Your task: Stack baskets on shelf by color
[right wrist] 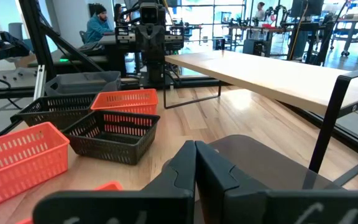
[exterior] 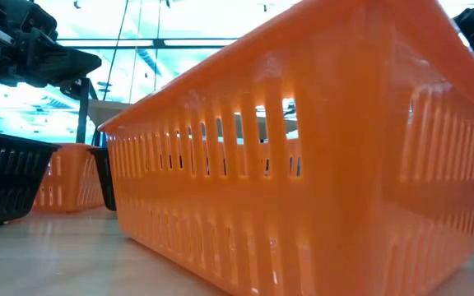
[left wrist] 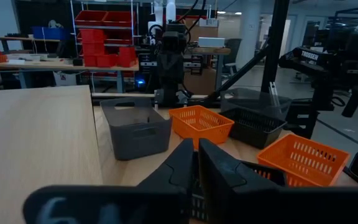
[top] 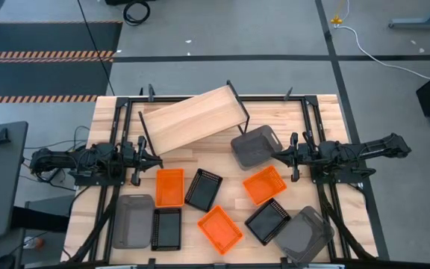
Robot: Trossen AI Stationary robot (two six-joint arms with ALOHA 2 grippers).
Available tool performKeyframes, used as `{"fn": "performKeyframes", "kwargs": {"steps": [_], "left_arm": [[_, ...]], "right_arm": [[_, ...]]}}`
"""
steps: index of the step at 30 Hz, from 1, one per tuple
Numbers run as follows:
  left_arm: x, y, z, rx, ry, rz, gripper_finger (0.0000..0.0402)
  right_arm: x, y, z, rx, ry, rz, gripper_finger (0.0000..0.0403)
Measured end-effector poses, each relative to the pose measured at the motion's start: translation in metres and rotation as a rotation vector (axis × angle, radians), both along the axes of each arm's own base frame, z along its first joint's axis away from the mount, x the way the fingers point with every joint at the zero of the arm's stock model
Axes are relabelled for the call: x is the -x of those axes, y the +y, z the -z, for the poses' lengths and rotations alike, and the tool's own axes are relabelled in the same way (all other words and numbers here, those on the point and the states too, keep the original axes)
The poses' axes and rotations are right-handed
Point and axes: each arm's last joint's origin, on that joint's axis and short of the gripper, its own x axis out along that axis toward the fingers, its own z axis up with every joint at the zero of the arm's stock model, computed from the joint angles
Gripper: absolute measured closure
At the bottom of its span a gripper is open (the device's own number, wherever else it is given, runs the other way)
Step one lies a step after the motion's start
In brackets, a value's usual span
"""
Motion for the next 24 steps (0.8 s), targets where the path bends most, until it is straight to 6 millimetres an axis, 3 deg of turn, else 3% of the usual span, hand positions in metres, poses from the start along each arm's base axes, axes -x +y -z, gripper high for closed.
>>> {"fn": "performKeyframes", "kwargs": {"steps": [24], "left_arm": [[0.0000, 0.0000, 0.0000, 0.002, 0.000, 0.000, 0.0370]], "right_arm": [[0.0000, 0.0000, -0.0001, 0.000, 0.000, 0.000, 0.0391]]}}
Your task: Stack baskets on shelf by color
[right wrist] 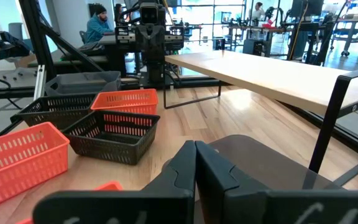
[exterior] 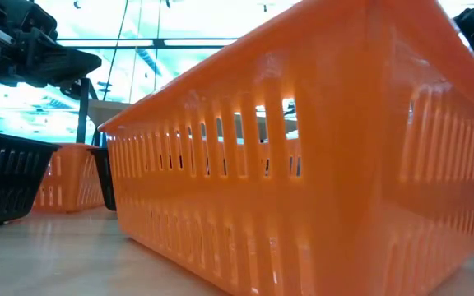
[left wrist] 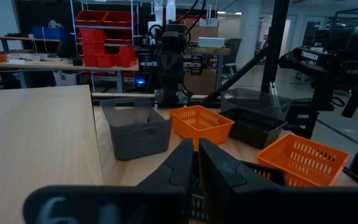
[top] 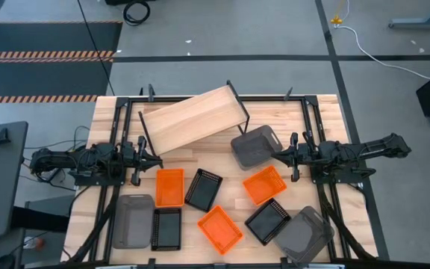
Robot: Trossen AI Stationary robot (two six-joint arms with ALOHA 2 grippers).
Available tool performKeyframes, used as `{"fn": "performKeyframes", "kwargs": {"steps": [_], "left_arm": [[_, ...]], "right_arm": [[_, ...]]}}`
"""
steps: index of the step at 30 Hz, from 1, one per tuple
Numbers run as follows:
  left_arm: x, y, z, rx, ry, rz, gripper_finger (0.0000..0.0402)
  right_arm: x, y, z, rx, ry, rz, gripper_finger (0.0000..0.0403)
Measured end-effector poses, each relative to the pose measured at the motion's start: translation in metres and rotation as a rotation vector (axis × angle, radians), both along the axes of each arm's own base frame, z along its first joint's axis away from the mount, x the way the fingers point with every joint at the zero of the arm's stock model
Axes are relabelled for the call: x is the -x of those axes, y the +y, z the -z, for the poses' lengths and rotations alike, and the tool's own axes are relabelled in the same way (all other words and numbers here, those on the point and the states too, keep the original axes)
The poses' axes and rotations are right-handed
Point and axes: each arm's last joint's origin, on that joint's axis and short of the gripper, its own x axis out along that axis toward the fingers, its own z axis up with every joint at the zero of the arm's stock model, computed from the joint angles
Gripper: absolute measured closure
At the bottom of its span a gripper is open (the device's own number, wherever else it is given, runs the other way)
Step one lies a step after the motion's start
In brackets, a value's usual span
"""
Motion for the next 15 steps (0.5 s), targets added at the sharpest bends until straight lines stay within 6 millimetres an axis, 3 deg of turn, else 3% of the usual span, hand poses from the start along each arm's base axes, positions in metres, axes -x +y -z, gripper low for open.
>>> {"fn": "performKeyframes", "kwargs": {"steps": [8, 11, 15], "left_arm": [[0.001, 0.000, -0.009, 0.165, -0.090, 0.014, 0.0369], [0.003, 0.001, -0.021, 0.176, -0.224, 0.011, 0.0364], [0.005, -0.005, -0.027, 0.234, -0.261, 0.185, 0.0352]], "right_arm": [[0.000, 0.000, 0.000, 0.000, 0.000, 0.000, 0.0391], [0.000, 0.000, 0.000, 0.000, 0.000, 0.000, 0.0391], [0.000, 0.000, 0.000, 0.000, 0.000, 0.000, 0.0391]]}}
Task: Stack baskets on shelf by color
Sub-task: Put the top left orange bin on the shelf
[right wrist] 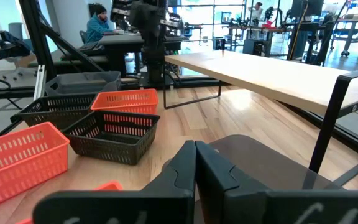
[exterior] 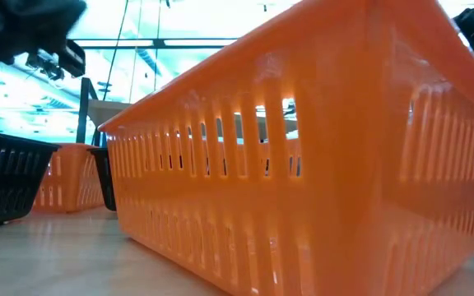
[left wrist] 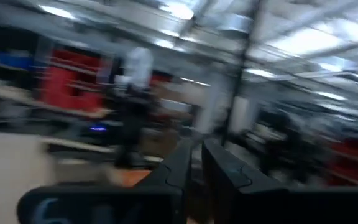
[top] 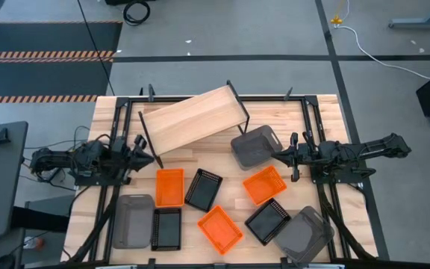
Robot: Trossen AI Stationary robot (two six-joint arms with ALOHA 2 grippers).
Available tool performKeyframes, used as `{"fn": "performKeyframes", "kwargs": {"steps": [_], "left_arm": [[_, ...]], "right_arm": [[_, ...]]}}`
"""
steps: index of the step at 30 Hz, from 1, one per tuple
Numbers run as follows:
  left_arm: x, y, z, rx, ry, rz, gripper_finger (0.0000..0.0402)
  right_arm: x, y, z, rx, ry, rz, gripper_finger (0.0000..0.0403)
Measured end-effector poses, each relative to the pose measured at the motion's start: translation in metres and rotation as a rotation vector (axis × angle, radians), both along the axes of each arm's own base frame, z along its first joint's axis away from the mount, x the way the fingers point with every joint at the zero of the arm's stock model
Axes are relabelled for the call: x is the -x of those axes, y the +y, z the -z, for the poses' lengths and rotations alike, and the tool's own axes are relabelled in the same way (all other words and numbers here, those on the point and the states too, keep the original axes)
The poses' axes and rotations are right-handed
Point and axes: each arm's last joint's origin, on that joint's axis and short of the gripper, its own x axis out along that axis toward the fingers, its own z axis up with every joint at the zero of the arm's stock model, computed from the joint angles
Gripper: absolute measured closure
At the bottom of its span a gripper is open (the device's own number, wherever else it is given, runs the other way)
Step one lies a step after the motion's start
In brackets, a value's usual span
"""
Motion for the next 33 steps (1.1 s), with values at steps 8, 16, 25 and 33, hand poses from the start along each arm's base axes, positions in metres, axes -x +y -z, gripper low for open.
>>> {"fn": "performKeyframes", "kwargs": {"steps": [8, 16, 25, 33], "left_arm": [[-0.004, -0.020, 0.005, 0.065, 0.099, 0.244, 0.0317], [-0.020, -0.046, -0.031, -0.014, 0.215, 0.207, 0.0315], [-0.073, -0.092, -0.072, -0.242, 0.560, 0.149, 0.0315], [-0.117, -0.121, -0.076, -0.395, 0.965, 0.116, 0.0314]], "right_arm": [[0.000, 0.000, -0.001, -0.002, -0.010, 0.000, 0.0391], [0.000, 0.000, -0.002, -0.003, -0.017, 0.000, 0.0391], [0.000, 0.000, -0.002, -0.004, -0.022, 0.000, 0.0391], [0.000, 0.000, -0.002, -0.004, -0.022, 0.000, 0.0391]]}}
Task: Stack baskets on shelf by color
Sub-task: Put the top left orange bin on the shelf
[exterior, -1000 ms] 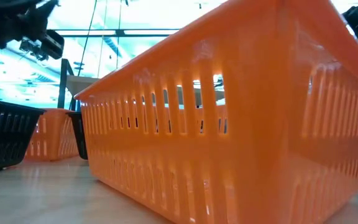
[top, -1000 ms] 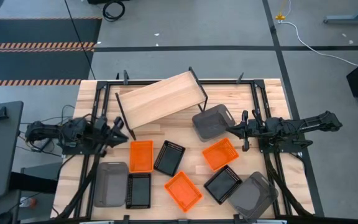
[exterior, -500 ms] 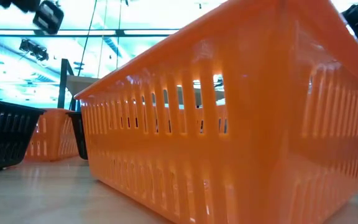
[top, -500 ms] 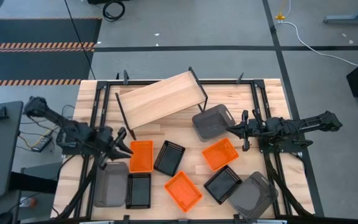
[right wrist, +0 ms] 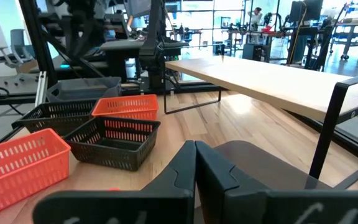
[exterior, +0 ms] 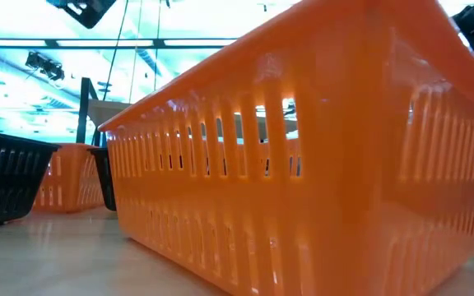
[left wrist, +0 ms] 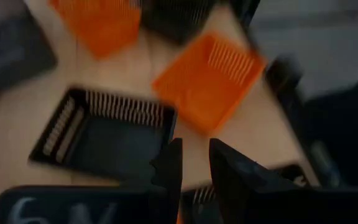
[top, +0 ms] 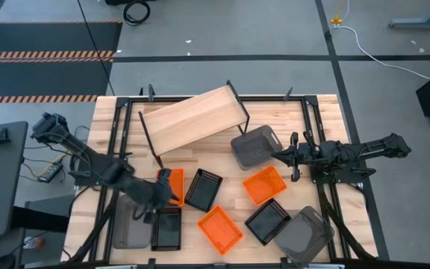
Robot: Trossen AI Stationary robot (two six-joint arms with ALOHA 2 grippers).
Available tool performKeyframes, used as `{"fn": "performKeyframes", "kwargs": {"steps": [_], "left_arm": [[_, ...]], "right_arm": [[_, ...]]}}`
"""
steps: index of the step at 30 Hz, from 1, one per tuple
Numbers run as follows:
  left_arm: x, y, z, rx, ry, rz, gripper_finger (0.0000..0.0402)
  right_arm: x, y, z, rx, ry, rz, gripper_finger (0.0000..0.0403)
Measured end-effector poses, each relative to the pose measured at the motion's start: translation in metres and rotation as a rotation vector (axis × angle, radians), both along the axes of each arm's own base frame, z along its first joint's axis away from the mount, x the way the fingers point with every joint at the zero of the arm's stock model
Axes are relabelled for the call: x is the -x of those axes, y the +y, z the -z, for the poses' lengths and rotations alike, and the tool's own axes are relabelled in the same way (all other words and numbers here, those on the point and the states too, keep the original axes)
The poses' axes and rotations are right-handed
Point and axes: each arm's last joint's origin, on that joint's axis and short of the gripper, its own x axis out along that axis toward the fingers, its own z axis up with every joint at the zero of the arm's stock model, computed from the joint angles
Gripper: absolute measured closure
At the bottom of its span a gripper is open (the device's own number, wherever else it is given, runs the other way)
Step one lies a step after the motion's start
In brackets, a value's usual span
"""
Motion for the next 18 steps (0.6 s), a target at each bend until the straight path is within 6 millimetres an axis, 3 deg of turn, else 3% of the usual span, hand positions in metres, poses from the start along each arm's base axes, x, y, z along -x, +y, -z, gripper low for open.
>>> {"fn": "performKeyframes", "kwargs": {"steps": [6, 18], "left_arm": [[-0.011, -0.009, 0.010, -0.066, 0.270, 0.010, 0.0296], [-0.024, -0.015, 0.038, -0.027, 0.450, -0.006, 0.0182]], "right_arm": [[0.000, 0.000, 0.000, 0.000, 0.001, 0.000, 0.0391], [0.000, 0.000, 0.000, 0.000, -0.001, -0.001, 0.0391]]}}
